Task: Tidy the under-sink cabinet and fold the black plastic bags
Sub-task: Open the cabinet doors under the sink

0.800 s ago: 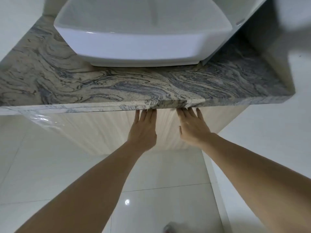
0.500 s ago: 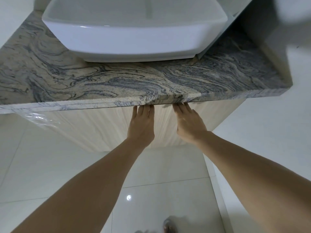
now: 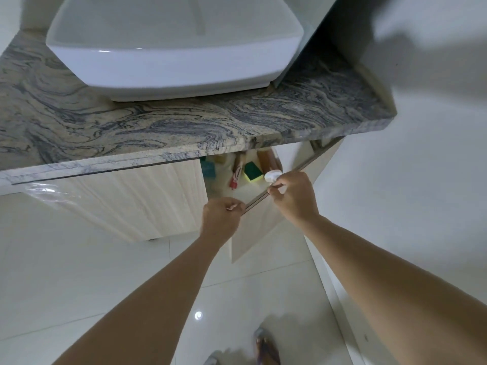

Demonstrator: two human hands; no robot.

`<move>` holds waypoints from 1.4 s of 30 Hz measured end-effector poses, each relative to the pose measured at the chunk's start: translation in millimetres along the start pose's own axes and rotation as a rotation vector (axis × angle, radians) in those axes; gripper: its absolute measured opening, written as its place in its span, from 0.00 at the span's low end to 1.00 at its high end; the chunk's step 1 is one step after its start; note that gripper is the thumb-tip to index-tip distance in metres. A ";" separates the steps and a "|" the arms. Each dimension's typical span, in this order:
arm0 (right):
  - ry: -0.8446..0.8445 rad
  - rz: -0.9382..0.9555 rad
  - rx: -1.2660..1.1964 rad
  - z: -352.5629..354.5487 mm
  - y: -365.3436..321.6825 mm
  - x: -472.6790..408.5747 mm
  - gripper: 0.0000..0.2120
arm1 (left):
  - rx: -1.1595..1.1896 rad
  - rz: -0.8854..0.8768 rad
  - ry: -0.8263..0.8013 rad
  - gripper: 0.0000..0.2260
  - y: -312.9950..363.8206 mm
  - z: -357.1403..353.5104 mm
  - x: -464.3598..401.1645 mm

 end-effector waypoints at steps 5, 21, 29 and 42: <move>0.018 -0.348 -0.171 21.7 13.9 23.8 0.03 | 0.189 0.177 -0.193 0.02 9.8 -12.9 29.8; -0.087 -0.511 -0.177 144.7 135.1 66.0 0.08 | 0.206 0.259 -0.571 0.12 57.8 -215.3 125.9; -0.216 -0.170 0.167 193.6 182.8 56.9 0.08 | 0.258 0.223 -0.478 0.08 98.0 -299.0 143.9; -0.358 -0.140 0.351 209.6 175.5 57.7 0.15 | 0.008 0.262 -0.578 0.27 110.9 -289.6 137.9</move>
Point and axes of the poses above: each hand's wrist, its own x-axis away from the middle knuckle, its own z-axis out of the back of the hand, y = z × x, the point moved 1 cm from there along -x, towards the middle knuckle
